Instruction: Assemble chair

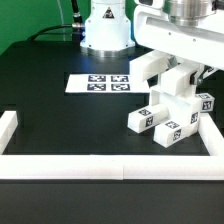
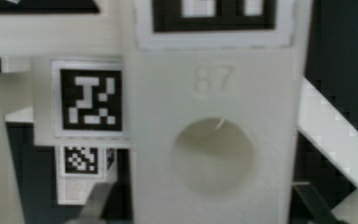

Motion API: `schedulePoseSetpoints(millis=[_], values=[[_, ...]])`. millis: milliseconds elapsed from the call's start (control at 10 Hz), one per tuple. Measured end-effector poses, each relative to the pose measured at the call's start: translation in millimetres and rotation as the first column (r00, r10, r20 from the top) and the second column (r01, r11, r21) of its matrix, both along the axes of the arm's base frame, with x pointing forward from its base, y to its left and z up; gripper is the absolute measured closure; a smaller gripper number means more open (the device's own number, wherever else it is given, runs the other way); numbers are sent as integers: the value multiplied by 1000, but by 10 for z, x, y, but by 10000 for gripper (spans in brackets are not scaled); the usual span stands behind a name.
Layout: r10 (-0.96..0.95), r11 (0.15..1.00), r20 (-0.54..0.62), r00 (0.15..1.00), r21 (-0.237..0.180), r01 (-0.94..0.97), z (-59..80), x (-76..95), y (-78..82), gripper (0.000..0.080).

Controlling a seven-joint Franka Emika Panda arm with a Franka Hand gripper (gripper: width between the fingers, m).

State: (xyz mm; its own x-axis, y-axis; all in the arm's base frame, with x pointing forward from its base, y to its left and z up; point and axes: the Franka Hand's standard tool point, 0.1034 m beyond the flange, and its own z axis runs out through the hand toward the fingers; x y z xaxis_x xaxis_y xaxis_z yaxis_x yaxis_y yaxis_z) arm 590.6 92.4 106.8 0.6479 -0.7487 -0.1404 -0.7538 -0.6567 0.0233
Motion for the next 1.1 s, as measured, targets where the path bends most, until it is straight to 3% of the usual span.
schedulePoseSetpoints(millis=[1100], values=[[-2,1000,7,1000,-1,2,-26,17,0,509]])
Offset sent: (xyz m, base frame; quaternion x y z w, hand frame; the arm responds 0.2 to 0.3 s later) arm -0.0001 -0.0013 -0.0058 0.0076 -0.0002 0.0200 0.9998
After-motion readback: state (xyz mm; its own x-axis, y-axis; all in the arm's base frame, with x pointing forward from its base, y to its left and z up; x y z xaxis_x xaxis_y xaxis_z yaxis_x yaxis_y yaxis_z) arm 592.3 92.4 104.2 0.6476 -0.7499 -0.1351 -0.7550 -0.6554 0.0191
